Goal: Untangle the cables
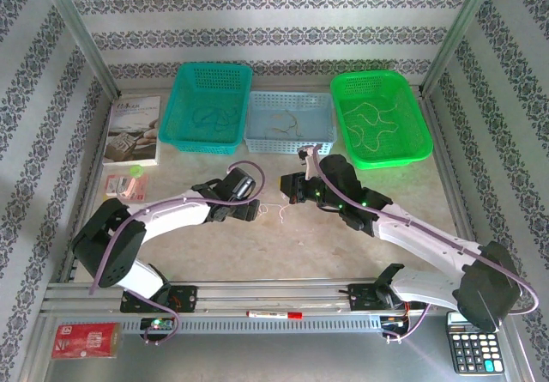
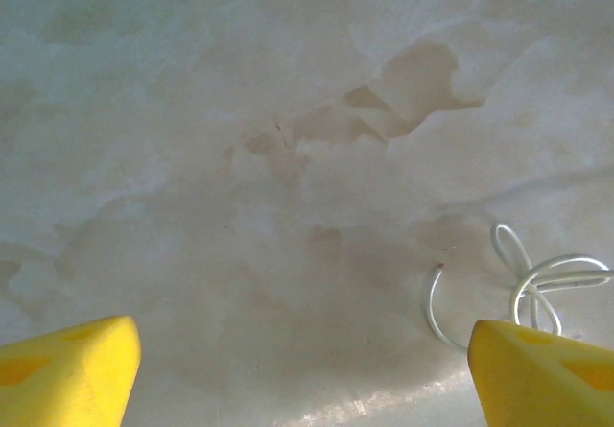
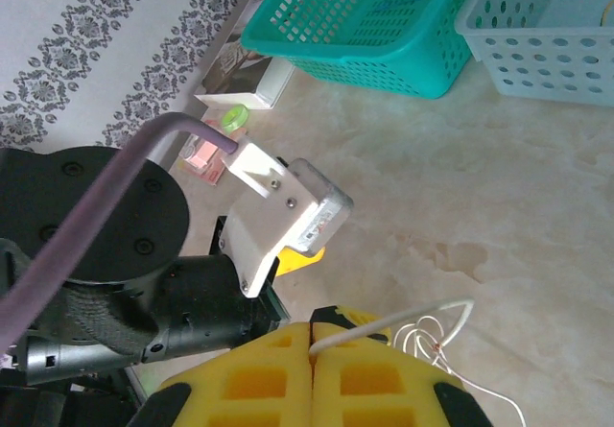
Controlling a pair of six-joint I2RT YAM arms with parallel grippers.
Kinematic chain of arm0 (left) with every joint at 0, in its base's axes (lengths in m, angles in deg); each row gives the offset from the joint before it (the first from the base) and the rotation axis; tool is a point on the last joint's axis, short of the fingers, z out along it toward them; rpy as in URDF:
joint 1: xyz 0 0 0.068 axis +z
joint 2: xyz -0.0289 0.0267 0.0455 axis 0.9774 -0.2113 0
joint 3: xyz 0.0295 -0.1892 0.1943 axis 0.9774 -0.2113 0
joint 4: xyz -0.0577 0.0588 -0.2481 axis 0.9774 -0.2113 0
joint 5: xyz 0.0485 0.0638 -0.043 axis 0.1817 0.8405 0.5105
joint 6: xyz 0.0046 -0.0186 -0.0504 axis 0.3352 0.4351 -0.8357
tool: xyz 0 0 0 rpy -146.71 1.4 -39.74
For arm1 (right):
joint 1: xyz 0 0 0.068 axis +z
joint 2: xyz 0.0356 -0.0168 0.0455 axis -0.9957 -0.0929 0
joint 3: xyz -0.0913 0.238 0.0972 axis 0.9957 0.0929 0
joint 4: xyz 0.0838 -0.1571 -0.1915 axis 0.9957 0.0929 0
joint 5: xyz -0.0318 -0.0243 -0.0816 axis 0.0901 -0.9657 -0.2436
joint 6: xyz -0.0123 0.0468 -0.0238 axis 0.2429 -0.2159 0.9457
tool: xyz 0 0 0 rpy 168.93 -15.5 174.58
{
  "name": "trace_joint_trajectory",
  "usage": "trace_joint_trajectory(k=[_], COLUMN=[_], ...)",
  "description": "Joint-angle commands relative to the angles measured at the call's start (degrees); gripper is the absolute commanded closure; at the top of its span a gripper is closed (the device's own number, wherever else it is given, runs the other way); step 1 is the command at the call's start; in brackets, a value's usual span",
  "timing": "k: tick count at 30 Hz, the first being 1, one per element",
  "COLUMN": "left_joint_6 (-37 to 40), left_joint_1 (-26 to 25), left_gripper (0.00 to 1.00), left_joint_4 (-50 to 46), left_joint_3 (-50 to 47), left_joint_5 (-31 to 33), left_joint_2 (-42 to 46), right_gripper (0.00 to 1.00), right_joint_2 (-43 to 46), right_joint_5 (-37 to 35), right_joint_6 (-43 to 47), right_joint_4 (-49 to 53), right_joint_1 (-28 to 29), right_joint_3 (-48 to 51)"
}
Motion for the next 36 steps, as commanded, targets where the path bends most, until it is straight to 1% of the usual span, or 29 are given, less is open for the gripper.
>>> trace_joint_trajectory(k=[1, 17, 24, 30, 36], left_joint_6=[1.54, 1.56, 1.26, 1.34, 1.34], left_joint_1=[-0.71, -0.71, -0.70, -0.71, -0.71], left_gripper=[0.11, 0.11, 0.11, 0.11, 0.14], left_joint_4=[-1.18, 1.23, 1.60, 1.57, 2.14], left_joint_3=[1.51, 0.19, -0.43, -1.09, -1.62], left_joint_5=[0.27, -0.88, -0.57, -0.17, -0.72], left_joint_2=[-0.98, -3.40, -5.02, -5.56, -6.39], right_gripper=[1.00, 1.00, 1.00, 1.00, 1.00], right_joint_2=[1.31, 1.92, 2.19, 2.41, 4.20], right_joint_5=[0.77, 1.31, 2.50, 4.24, 6.53], right_joint_6=[-0.79, -0.96, -1.04, -0.83, 0.54], right_joint_4=[-1.32, -1.35, -0.97, 0.03, 3.49], right_joint_1=[-0.77, -1.80, -3.23, -5.35, -9.74], right_joint_3=[0.64, 0.49, -0.11, -1.45, -4.99])
